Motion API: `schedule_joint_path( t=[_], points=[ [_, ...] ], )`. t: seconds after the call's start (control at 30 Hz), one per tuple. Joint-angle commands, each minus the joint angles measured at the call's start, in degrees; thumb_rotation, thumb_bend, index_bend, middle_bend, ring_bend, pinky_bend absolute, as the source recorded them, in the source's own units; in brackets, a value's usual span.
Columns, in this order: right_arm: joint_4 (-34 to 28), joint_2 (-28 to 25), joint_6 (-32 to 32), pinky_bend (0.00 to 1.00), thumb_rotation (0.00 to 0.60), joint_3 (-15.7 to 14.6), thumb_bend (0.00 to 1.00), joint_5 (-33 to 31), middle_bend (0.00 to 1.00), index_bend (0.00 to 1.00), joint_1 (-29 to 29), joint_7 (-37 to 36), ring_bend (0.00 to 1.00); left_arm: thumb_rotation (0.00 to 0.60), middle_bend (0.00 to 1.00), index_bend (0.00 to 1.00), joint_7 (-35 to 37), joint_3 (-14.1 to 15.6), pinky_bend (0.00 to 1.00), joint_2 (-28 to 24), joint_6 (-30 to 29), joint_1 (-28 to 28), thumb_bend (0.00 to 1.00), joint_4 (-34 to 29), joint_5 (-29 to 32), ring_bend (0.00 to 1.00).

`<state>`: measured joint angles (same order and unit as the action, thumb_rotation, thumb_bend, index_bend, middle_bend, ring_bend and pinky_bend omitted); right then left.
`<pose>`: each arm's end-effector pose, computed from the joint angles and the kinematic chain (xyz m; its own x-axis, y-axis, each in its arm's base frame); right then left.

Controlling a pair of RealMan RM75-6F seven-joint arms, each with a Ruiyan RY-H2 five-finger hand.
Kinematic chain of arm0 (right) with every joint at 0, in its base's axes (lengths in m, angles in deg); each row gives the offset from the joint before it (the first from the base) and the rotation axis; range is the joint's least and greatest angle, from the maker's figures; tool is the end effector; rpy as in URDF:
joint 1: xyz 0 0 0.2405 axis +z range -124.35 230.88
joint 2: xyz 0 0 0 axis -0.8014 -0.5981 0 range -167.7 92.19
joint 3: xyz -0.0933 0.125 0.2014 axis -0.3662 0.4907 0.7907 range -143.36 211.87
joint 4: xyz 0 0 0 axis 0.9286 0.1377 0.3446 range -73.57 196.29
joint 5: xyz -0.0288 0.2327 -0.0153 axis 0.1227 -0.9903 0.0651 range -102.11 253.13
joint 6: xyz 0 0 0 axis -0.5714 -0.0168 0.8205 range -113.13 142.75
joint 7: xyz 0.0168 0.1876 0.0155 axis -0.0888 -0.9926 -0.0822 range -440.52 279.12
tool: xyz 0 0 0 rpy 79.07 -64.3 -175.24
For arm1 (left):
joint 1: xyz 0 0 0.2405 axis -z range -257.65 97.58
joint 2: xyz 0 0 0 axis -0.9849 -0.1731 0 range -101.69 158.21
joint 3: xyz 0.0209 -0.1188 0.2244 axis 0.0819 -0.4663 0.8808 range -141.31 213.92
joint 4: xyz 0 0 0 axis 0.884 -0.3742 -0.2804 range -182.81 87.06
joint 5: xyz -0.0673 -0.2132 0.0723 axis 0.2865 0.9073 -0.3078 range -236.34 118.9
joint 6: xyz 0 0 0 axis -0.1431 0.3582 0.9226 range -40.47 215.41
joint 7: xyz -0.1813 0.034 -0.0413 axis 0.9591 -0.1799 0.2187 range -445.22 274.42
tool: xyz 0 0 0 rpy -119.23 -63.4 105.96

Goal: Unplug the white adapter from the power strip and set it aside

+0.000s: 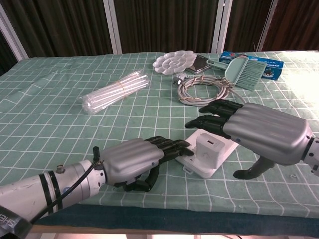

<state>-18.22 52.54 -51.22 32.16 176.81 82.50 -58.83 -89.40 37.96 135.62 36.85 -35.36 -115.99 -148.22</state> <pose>-0.1640 -0.2726 -0.0796 0.6658 0.0013 0.7461 -0.5339 -0.6977 0.4777 -0.0969 0.2878 -0.1931 0.5520 0.3729 0.7458 0.6706 -0.7301 -0.1313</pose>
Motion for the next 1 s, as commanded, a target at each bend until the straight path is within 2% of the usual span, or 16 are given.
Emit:
schedule_joint_path(
  t=[0.03, 0.27, 1.0],
  points=[
    [0.5, 0.2, -0.2, 0.14, 0.6, -0.1, 0.26, -0.1, 0.3, 0.3, -0.1, 0.1, 0.14, 0.6, 0.06, 0.0, 0.0, 0.1, 0.02, 0.1, -0.1, 0.0, 1.0, 0.0, -0.1, 0.01],
    [2.0, 1.2, -1.3, 0.18, 0.6, 0.0, 0.27, -0.2, 0.33, 0.34, -0.2, -0.3, 0.16, 0.6, 0.06, 0.0, -0.5, 0.2, 0.02, 0.5, -0.4, -0.1, 1.0, 0.1, -0.4, 0.01],
    [7.8, 5.9, -3.2, 0.2, 0.6, -0.3, 0.28, 0.4, 0.34, 0.35, 0.3, -2.2, 0.18, 0.6, 0.05, 0.0, -1.1, 0.5, 0.02, 0.9, -0.6, -0.4, 1.0, 0.0, -0.4, 0.01]
  ],
)
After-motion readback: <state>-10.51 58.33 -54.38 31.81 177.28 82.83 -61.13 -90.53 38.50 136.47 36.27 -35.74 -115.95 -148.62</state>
